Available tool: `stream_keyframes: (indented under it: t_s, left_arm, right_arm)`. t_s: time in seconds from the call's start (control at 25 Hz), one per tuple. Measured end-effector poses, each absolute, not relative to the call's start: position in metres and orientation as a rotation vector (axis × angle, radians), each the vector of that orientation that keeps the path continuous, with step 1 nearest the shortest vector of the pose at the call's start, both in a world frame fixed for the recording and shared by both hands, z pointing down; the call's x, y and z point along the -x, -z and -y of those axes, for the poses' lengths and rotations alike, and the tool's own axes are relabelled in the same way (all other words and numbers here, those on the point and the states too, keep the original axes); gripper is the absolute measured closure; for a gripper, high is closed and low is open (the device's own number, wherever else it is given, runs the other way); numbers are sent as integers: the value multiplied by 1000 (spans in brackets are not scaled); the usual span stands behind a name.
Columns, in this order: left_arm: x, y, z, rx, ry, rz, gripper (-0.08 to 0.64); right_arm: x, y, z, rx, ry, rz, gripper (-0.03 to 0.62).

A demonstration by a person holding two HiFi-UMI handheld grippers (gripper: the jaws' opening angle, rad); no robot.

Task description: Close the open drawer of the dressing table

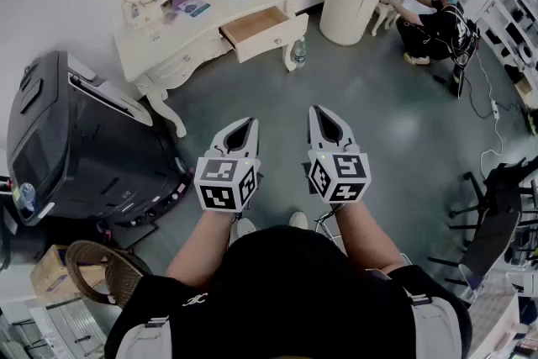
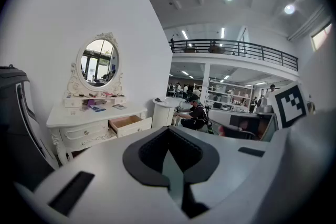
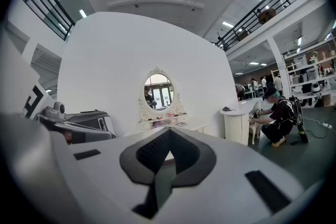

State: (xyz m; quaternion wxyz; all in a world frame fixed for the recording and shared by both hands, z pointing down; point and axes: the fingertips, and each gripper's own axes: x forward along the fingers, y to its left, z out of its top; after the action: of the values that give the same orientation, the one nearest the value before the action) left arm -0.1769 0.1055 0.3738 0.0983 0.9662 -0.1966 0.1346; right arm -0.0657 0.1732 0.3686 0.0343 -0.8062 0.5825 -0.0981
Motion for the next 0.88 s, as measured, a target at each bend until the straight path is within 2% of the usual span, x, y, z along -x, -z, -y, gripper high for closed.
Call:
stream_keyframes:
  t_s: [0.88]
  left_arm:
    - [122, -372, -118, -2828, -388, 689, 552]
  right_arm:
    - [10, -370, -185, 2413, 293, -1858, 581]
